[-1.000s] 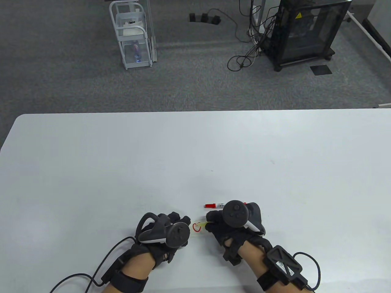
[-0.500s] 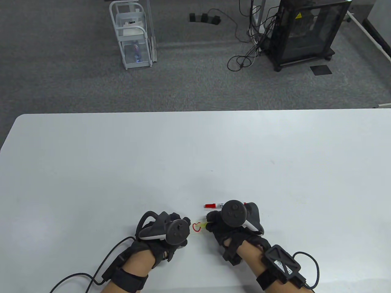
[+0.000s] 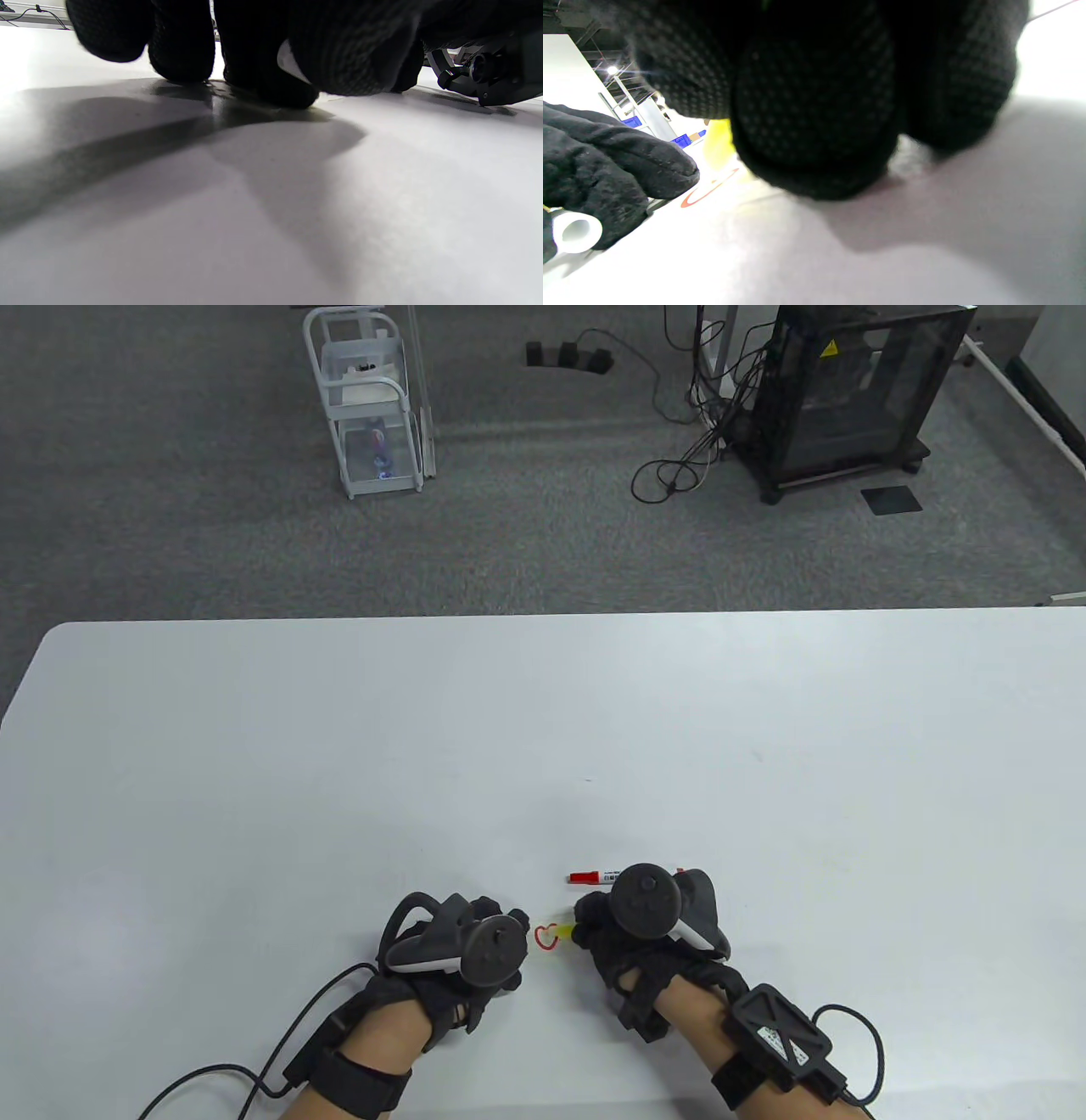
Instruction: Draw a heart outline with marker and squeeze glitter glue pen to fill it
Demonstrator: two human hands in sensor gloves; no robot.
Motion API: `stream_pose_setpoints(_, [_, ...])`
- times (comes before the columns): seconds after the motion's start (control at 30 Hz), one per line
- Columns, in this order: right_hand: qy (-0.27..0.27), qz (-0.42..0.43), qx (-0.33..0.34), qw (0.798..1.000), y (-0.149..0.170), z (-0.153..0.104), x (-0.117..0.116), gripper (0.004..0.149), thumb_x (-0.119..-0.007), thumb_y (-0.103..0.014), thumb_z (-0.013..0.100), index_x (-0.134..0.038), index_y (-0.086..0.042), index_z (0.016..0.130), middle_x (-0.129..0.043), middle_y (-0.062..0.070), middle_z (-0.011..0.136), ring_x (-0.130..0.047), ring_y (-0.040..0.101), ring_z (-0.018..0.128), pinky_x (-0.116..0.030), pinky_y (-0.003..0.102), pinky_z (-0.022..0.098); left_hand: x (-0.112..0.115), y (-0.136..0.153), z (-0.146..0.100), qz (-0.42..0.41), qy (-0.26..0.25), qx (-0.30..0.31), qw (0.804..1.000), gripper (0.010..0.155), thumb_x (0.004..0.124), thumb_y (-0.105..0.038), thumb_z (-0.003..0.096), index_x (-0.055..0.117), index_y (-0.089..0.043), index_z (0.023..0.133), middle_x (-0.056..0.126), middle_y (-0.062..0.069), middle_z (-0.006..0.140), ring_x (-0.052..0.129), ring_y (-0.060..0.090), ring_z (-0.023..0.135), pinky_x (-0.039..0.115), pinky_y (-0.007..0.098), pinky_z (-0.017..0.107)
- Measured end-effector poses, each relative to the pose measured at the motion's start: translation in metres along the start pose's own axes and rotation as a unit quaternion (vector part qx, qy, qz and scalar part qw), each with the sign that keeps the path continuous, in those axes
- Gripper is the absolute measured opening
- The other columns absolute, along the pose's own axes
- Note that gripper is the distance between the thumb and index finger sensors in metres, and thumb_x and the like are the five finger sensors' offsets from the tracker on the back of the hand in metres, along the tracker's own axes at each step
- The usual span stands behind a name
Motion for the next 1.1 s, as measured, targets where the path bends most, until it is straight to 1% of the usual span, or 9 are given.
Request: stream_pose_setpoints(1.1, [0.003,0.005,-0.002,1.000,0.0016,-0.0001,0.0016,0.045,-0.087,-0.031,0.039,-0.090,-0.005,0.076,-0.105,0.010,0.050,-0.108,0.010,0.021,-0.098,0.032,0.022,-0.0005,-0.0008,0.0006,0.000,-0.004,-0.004,1.000,0.047,0.083,-0.042,0.0446,0.086,-0.016,0.083,0.075,0.003,0.107,0.074,0.040,0.096,0.070,0.054,0.060])
Point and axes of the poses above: the tracker on the back of each hand, its own y axis roughly to the little-finger side, its own z axis roughly from the wrist to the fingertips, x = y × z, the point moved 5 cm from there along z, roughly from the wrist to the fingertips
